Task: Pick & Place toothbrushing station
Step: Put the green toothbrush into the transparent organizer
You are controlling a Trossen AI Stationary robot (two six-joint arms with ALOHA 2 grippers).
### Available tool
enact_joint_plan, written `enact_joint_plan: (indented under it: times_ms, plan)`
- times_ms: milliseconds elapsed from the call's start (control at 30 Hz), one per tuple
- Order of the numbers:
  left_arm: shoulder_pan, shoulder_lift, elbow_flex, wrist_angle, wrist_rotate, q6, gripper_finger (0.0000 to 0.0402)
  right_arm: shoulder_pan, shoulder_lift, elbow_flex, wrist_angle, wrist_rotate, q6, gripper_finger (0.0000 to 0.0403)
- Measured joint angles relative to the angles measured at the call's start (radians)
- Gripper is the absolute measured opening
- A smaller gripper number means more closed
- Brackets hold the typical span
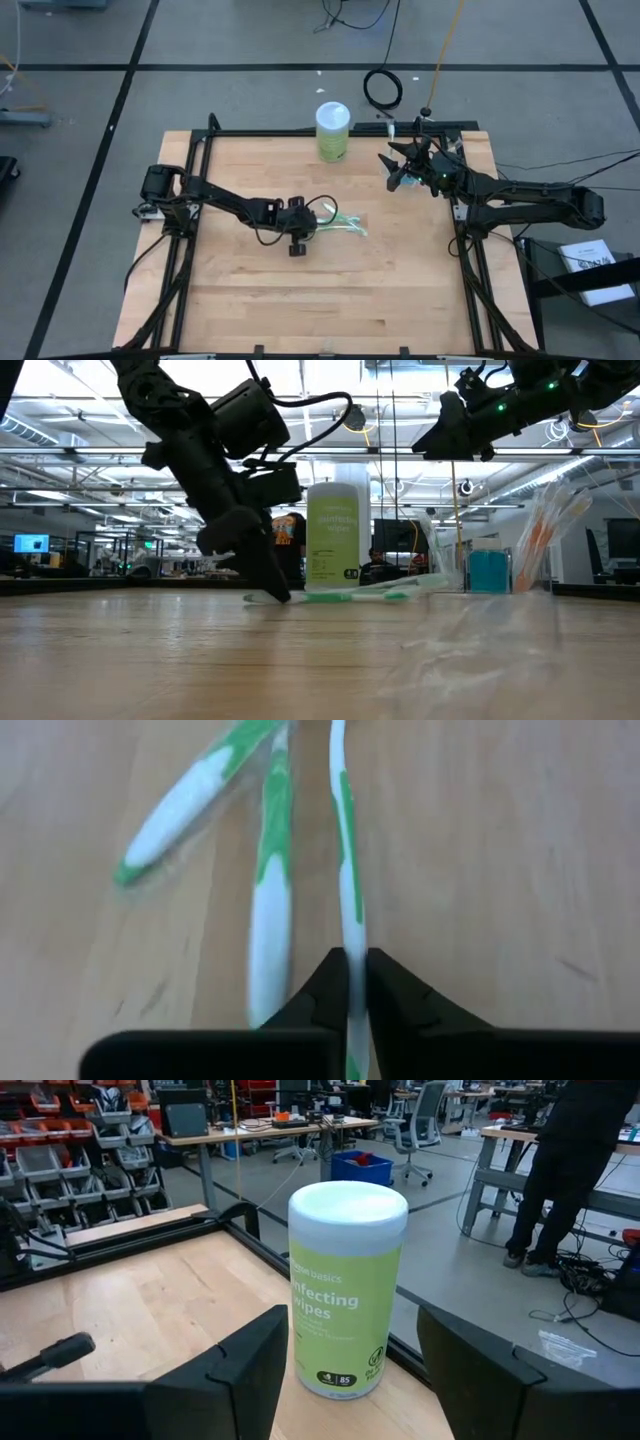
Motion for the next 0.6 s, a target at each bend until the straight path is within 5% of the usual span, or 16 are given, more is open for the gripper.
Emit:
enact_joint_plan:
  times_ms: [600]
  plan:
    - [-0.037, -0.317, -0.004, -0.006, 0.034, 0.167, 0.0015, 0.000, 0.000, 0.000, -0.003, 0.000, 0.000, 0.0215]
